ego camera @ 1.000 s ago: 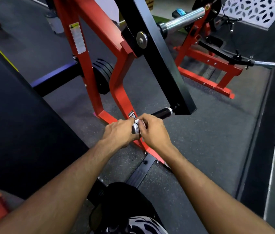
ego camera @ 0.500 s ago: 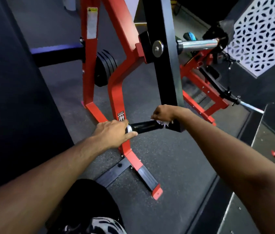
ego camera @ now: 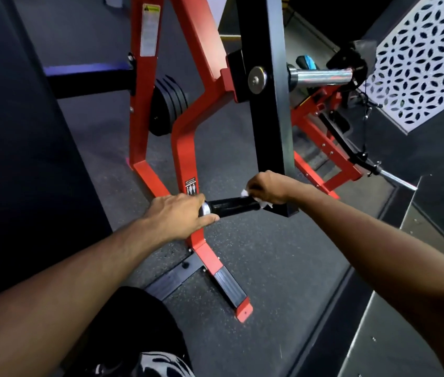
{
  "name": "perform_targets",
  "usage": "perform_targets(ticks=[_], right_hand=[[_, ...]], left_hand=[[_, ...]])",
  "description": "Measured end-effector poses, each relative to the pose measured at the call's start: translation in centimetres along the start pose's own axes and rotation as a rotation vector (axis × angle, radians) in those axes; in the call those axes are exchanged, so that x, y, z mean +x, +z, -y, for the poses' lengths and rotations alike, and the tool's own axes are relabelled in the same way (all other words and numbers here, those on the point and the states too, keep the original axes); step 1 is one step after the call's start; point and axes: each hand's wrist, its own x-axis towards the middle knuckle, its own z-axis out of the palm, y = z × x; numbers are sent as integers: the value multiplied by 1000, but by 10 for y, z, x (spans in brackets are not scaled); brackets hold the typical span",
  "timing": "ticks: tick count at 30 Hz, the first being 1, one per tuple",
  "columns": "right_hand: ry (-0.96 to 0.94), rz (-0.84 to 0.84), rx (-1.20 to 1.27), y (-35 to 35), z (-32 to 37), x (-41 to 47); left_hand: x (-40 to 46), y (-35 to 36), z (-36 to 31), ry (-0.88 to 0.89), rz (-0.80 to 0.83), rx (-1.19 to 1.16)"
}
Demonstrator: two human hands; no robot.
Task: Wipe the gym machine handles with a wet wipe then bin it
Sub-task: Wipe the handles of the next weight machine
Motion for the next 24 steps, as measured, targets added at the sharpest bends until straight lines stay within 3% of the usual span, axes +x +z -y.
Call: perform_targets(ticks=[4, 10, 16, 24], right_hand=[[88, 11, 22, 5, 3, 13], [-54, -14, 75, 1, 14, 1], [127, -33, 6, 10, 22, 10], [-53, -24, 90, 2, 24, 0]], left_hand=[[1, 0, 0, 10, -6, 4], [2, 3, 3, 12, -10, -14], [5, 5, 4, 26, -16, -23], [9, 8, 6, -1, -14, -55]])
